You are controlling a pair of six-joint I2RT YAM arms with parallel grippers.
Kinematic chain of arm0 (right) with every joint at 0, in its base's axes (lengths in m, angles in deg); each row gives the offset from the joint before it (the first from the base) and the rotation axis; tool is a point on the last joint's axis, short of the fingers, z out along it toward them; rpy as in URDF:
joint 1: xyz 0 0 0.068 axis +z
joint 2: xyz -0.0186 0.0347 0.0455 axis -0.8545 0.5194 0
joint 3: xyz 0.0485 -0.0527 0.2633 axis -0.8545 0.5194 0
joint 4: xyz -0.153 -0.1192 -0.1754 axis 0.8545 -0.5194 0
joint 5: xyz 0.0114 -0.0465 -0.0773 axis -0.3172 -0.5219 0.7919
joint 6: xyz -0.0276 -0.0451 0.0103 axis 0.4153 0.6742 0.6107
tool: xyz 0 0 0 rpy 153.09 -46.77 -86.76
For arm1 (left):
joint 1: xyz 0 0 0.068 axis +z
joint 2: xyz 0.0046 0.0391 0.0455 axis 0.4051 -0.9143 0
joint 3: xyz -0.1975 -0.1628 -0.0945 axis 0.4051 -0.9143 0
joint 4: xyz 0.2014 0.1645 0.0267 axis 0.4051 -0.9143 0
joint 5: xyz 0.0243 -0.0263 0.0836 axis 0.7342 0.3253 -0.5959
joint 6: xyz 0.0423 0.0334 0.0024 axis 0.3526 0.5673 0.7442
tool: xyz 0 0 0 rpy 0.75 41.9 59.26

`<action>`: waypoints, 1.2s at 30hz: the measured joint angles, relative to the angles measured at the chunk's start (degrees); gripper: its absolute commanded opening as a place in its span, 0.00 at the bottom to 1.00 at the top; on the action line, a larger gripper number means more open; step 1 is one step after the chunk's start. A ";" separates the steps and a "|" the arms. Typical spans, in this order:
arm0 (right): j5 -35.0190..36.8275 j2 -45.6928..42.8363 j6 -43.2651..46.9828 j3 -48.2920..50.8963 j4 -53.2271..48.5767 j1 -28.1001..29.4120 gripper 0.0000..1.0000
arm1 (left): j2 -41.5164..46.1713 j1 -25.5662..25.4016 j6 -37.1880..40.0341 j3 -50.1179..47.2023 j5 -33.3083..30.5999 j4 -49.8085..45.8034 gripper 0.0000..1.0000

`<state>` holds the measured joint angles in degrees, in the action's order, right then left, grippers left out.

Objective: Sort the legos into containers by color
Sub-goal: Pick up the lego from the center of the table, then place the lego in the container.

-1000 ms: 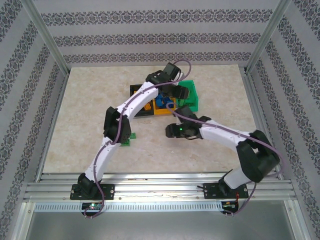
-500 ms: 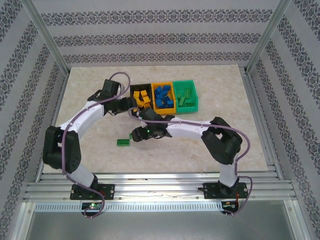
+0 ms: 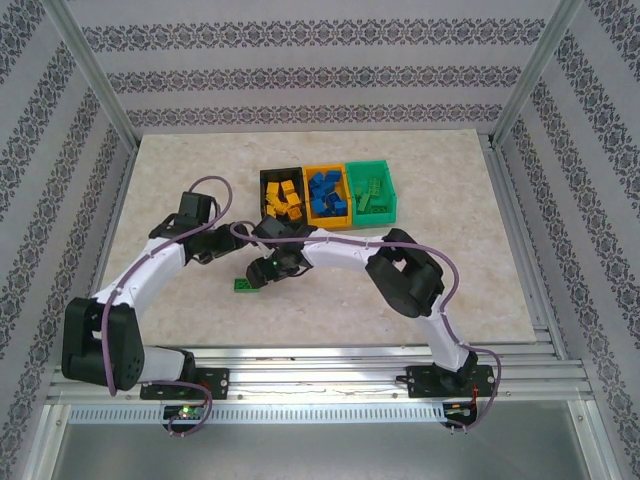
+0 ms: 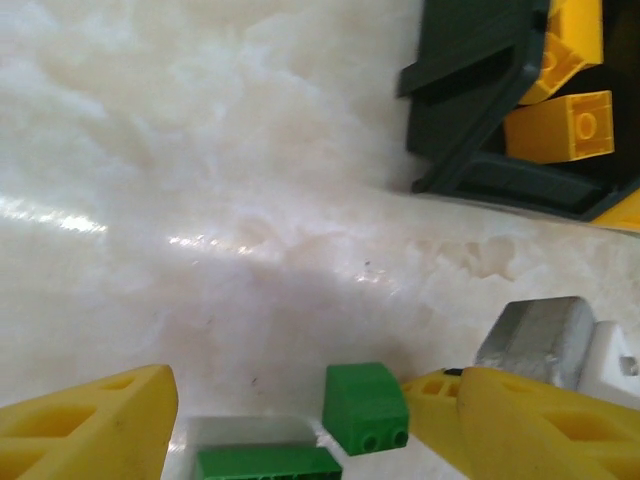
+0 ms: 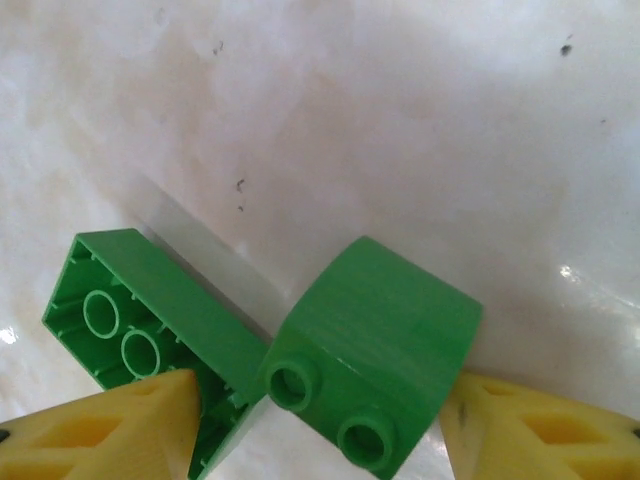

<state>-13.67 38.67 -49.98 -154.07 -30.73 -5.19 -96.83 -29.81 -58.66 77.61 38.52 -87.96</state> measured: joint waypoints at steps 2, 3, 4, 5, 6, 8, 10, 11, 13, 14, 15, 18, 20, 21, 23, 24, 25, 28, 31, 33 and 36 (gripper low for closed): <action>0.33 0.61 -0.13 -1.42 0.46 -0.04 0.61 | 1.84 2.01 -0.44 -2.69 0.87 -0.81 0.74; 0.57 0.94 -0.15 -1.97 0.87 -0.04 0.59 | 2.43 3.06 -0.70 -4.11 1.36 -1.11 0.74; 1.03 1.22 -0.22 -2.25 1.14 -0.04 0.57 | 2.80 4.13 -1.07 -5.60 1.75 -1.25 0.74; 1.31 1.40 -0.39 -2.32 1.33 -0.04 0.54 | 2.99 5.07 -1.29 -7.02 2.21 -1.27 0.74; 1.66 1.51 -0.61 -2.32 1.36 -0.04 0.53 | 3.06 5.68 -1.51 -7.91 2.56 -1.42 0.74; 2.12 1.81 -1.11 -2.29 1.40 -0.13 0.47 | 3.10 6.60 -1.92 -9.27 3.13 -1.86 0.74; 2.43 1.86 -1.60 -2.16 1.66 -0.15 0.40 | 3.41 6.80 -2.12 -9.86 3.58 -1.92 0.73; 2.51 1.86 -1.64 -2.10 2.01 -0.15 0.37 | 3.63 6.80 -2.14 -9.94 4.04 -1.92 0.73; 2.51 1.81 -1.88 -1.84 3.17 -0.50 0.33 | 4.24 6.80 -2.14 -9.99 5.01 -1.88 0.73; 2.47 1.60 -2.05 -1.40 3.93 -0.57 0.31 | 4.63 6.80 -2.16 -10.08 5.66 -1.84 0.72; 2.36 1.25 -2.23 -0.70 4.74 -0.79 0.30 | 4.96 6.80 -2.21 -10.36 6.27 -1.57 0.72; 1.79 -1.11 -2.75 3.43 7.32 -2.08 0.30 | 5.55 6.80 -3.23 -12.74 8.96 0.31 0.69; 1.31 -3.65 -3.13 7.13 8.24 -3.89 0.30 | 5.11 6.67 -4.31 -14.62 10.99 1.27 0.68; 1.22 -4.85 -3.17 8.68 8.28 -4.85 0.30 | 4.81 6.47 -4.76 -15.28 11.56 1.55 0.68; 1.11 -8.31 -3.21 12.31 8.44 -7.45 0.30 | 4.22 5.33 -5.68 -16.26 12.26 1.90 0.68; 1.14 -10.14 -3.19 13.84 8.50 -8.83 0.30 | 4.17 4.48 -6.01 -16.46 12.35 1.99 0.68; 1.18 -12.48 -3.17 15.37 8.50 -10.36 0.30 | 4.17 3.48 -6.45 -16.50 12.48 2.03 0.68; 1.84 -19.87 -3.08 18.91 8.59 -14.99 0.30 | 4.17 0.70 -7.26 -16.52 12.35 2.27 0.69; 2.78 -27.34 -2.84 21.14 8.92 -20.24 0.32 | 4.15 -1.46 -8.07 -16.87 11.65 2.71 0.69; 3.37 -30.99 -2.62 22.05 9.07 -24.28 0.32 | 3.67 -2.69 -8.46 -17.14 10.75 2.97 0.69; 4.11 -32.70 -2.47 22.43 9.44 -30.84 0.34 | 1.38 -4.28 -8.55 -16.81 8.70 3.10 0.70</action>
<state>-9.56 5.97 -52.45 -131.65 -21.29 -36.03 -95.45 -34.10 -67.20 60.80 47.22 -84.86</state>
